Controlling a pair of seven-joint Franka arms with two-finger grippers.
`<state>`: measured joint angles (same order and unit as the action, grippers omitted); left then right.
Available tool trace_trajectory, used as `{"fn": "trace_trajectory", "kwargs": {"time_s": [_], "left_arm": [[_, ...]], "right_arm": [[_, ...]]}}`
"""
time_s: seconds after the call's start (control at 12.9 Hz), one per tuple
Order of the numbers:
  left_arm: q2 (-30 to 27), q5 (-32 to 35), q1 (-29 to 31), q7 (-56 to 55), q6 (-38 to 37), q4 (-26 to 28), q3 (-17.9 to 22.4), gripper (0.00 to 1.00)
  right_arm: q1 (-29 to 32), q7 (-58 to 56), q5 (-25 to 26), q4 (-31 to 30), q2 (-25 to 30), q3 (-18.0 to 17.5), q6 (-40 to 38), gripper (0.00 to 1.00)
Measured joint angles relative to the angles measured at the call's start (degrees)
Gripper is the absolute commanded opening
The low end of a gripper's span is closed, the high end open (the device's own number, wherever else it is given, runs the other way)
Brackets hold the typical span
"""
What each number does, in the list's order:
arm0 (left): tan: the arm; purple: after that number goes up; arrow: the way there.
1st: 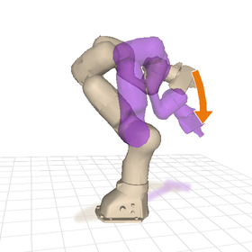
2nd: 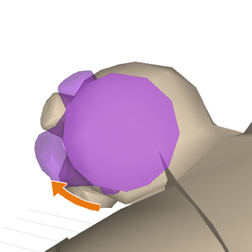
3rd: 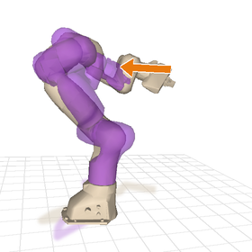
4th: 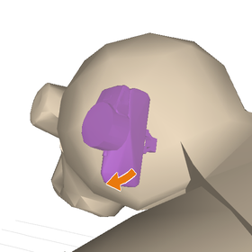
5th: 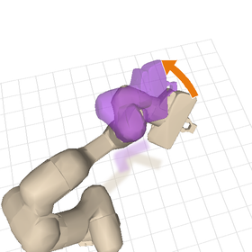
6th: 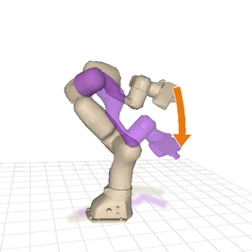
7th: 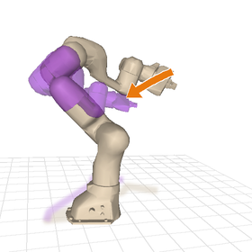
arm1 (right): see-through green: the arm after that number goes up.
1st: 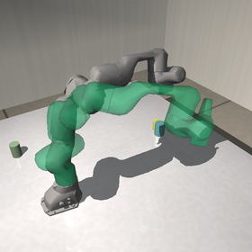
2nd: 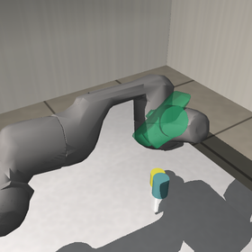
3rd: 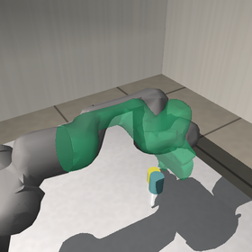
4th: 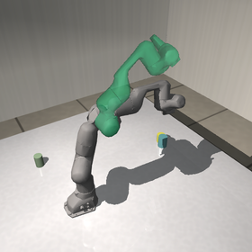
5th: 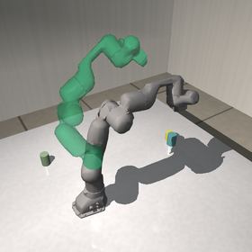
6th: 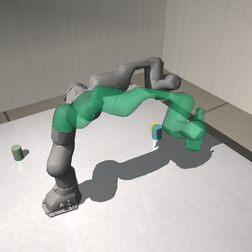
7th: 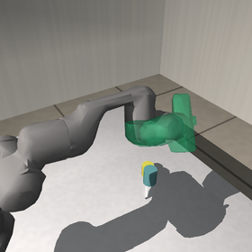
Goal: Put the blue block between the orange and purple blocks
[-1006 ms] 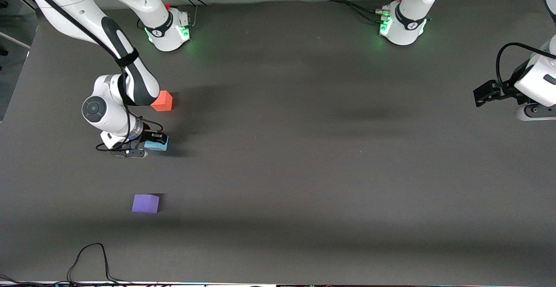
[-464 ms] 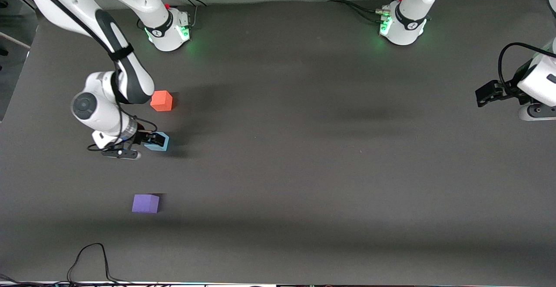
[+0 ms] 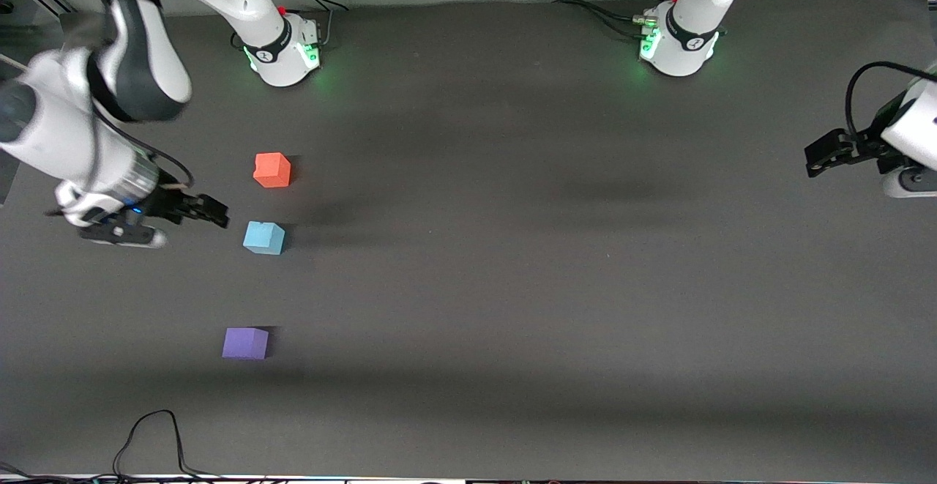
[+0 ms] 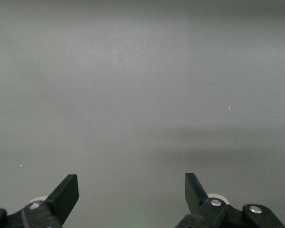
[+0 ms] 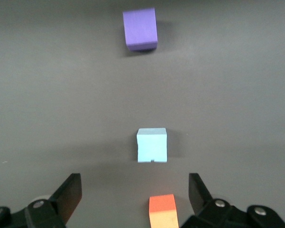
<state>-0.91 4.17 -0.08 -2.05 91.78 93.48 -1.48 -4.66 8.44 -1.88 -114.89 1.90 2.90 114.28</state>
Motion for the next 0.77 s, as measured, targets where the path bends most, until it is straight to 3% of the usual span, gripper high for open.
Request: {"fn": "trace_trajectory", "kwargs": {"time_s": [0.31, 0.77], "left_arm": [[0.0, -0.17, 0.0, 0.21, -0.08, -1.27, 0.01, 1.0], [0.05, -0.24, -0.01, 0.28, -0.09, -1.85, -0.1, 1.0]], "right_arm": [[0.0, 0.0, -0.04, 12.28, 1.22, 0.0, -13.53, 1.0], [-0.01, -0.02, -0.04, 16.78, 2.65, -0.29, -19.88, 1.0]]}}
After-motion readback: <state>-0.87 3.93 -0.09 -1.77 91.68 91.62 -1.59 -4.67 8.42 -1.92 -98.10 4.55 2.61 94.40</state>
